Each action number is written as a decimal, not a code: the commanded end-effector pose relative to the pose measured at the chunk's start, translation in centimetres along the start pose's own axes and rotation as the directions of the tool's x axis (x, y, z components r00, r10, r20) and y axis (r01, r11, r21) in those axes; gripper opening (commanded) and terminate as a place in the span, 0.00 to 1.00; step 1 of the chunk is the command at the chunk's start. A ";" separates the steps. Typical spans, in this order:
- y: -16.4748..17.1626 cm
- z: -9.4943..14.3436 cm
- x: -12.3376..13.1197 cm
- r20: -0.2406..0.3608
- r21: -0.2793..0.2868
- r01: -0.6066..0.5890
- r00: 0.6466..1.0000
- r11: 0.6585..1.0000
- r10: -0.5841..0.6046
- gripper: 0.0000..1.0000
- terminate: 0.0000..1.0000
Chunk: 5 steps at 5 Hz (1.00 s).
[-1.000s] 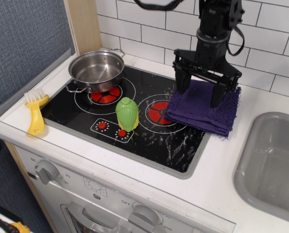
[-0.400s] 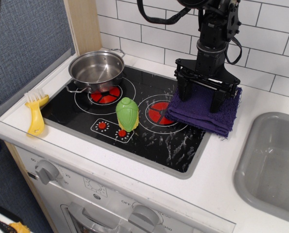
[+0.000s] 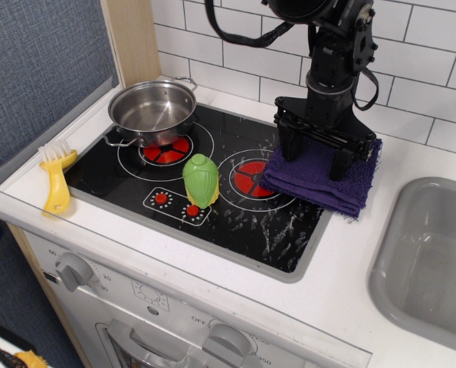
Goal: Move the cloth from the back to front right of the stovetop
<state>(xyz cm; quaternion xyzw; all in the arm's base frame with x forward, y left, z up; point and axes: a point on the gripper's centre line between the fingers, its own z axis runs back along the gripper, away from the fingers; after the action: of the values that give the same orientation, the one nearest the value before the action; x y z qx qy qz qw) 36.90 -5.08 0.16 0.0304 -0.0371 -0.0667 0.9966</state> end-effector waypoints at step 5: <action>-2.6 -1.1 -16.1 -0.257 -0.023 0.227 0.940 0.974 -0.225 1.00 0.00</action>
<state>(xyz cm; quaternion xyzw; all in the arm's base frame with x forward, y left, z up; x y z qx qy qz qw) 26.04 -6.21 0.26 0.0319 0.0011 -0.1451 0.9889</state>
